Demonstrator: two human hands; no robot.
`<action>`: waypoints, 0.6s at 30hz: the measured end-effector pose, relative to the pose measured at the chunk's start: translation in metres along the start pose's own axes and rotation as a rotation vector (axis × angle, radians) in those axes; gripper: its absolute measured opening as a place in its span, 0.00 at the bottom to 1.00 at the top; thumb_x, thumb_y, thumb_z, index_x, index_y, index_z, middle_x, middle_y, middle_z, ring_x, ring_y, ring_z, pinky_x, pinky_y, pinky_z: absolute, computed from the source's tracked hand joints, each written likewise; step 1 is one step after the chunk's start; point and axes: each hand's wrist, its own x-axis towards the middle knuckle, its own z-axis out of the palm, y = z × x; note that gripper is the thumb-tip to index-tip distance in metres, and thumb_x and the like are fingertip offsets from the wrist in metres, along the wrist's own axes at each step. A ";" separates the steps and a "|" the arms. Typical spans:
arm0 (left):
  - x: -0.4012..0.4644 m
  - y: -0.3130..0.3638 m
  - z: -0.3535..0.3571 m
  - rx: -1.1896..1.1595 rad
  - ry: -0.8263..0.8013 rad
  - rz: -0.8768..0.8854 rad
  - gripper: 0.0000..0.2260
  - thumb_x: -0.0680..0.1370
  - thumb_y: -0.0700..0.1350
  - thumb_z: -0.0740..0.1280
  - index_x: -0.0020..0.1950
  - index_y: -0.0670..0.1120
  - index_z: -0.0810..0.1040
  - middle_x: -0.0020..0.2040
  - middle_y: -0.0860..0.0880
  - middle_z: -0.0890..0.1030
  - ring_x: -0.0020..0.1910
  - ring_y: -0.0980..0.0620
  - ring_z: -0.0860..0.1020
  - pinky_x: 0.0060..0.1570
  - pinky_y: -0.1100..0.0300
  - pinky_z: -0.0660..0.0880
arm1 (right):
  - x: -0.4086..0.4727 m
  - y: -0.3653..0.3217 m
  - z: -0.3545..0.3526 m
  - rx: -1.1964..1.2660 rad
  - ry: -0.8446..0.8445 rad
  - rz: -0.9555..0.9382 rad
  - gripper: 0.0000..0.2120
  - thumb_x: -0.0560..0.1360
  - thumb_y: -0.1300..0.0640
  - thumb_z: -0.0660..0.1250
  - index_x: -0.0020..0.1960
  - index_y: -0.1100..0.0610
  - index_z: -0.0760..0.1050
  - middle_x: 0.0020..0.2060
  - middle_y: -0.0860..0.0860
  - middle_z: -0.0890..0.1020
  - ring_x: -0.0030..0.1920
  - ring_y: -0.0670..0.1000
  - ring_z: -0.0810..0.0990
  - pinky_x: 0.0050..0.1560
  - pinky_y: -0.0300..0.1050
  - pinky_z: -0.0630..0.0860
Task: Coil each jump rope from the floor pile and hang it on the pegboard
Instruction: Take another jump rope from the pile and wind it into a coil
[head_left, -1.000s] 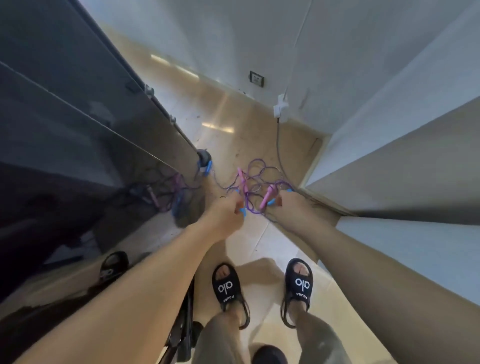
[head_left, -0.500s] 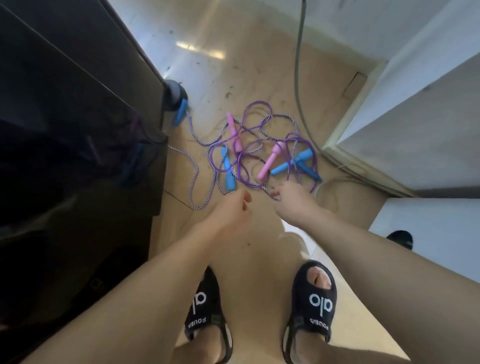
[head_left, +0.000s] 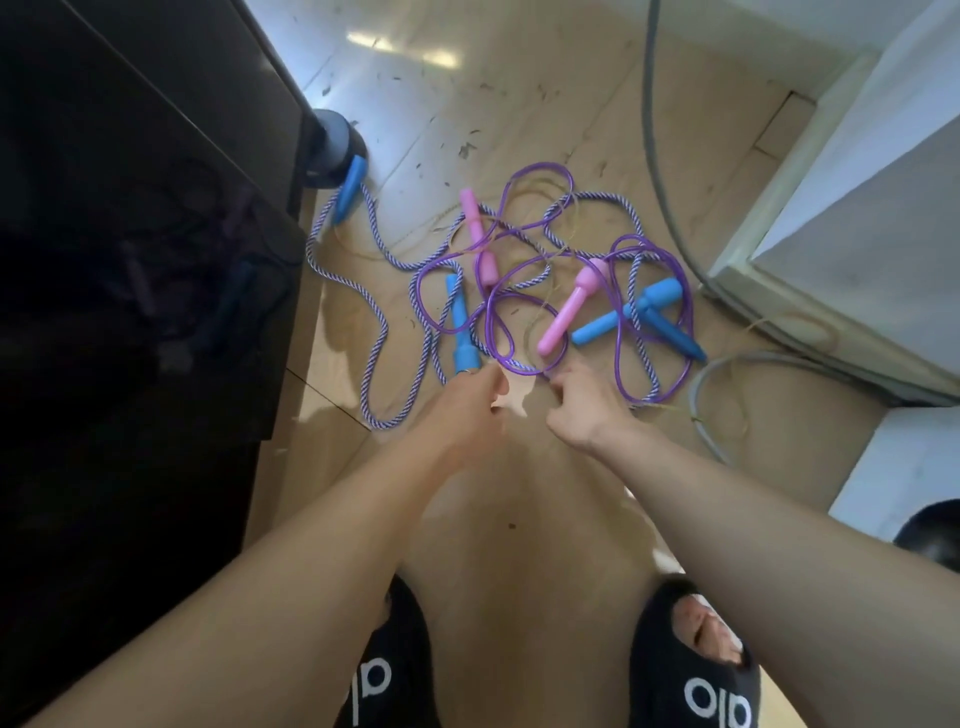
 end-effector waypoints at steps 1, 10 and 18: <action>0.000 0.000 -0.002 0.000 0.004 0.000 0.09 0.76 0.39 0.61 0.54 0.51 0.71 0.53 0.49 0.75 0.48 0.45 0.74 0.43 0.57 0.72 | -0.001 -0.001 -0.001 0.006 0.000 0.024 0.09 0.73 0.55 0.64 0.34 0.54 0.70 0.56 0.54 0.78 0.52 0.61 0.78 0.52 0.48 0.75; -0.042 0.028 -0.040 -0.017 0.053 0.028 0.21 0.75 0.41 0.65 0.68 0.52 0.70 0.62 0.50 0.77 0.58 0.47 0.75 0.58 0.52 0.75 | -0.051 -0.042 -0.052 0.060 0.009 0.003 0.03 0.75 0.55 0.66 0.44 0.54 0.78 0.43 0.53 0.81 0.44 0.55 0.79 0.43 0.41 0.71; -0.140 0.072 -0.092 -0.379 0.088 0.213 0.39 0.66 0.43 0.77 0.73 0.61 0.65 0.56 0.62 0.75 0.55 0.67 0.76 0.57 0.52 0.79 | -0.154 -0.113 -0.109 0.590 -0.079 -0.070 0.07 0.76 0.61 0.58 0.43 0.58 0.73 0.35 0.58 0.78 0.26 0.54 0.72 0.28 0.42 0.67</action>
